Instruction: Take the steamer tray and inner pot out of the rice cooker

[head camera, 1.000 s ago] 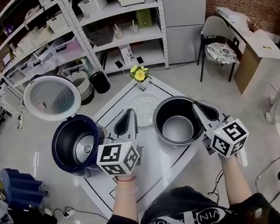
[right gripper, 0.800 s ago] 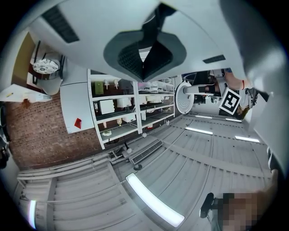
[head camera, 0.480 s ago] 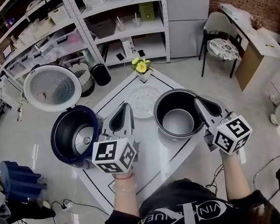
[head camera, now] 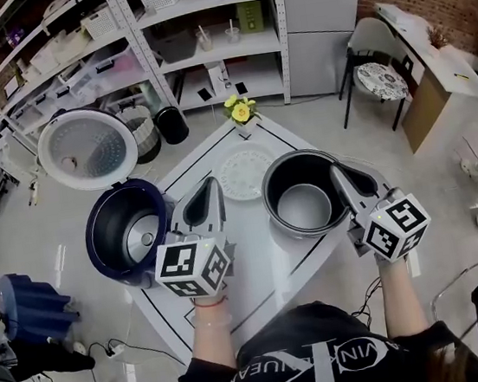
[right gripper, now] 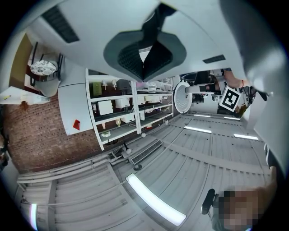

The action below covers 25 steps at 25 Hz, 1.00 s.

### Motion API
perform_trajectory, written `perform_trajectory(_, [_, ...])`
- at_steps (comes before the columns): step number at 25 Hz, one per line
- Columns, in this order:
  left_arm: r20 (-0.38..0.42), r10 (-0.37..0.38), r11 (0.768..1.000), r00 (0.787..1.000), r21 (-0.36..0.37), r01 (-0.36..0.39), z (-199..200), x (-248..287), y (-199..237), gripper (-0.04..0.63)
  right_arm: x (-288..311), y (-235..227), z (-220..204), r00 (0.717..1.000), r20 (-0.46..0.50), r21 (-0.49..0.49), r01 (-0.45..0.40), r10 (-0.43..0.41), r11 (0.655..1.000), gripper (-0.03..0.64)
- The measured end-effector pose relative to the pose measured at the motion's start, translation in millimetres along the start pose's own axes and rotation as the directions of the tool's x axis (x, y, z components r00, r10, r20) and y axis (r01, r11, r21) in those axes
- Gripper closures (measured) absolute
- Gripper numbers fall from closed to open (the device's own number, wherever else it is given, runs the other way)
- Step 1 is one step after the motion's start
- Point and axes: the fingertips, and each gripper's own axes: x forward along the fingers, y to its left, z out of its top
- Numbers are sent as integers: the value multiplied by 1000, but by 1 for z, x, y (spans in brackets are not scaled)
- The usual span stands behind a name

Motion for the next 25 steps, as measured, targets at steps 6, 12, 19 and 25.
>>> perform_trajectory(6, [-11, -1, 1000, 1000, -2, 1, -1, 5, 2, 581, 5, -2, -1, 1000, -8, -1, -1, 1, 1000, 618])
perform_trajectory(12, [-11, -13, 1000, 1000, -3, 13, -4, 11, 3, 581, 7, -5, -10, 1000, -10, 7, 4, -4, 1000, 618])
perform_trajectory(19, [-27, -28, 1000, 999, -16, 27, -11, 18, 1, 581, 5, -12, -15, 1000, -3, 28, 12, -12, 1000, 618])
perform_trajectory(25, [-36, -23, 999, 999, -23, 22, -13, 20, 6, 581, 7, -15, -16, 1000, 1, 35, 14, -14, 999, 618])
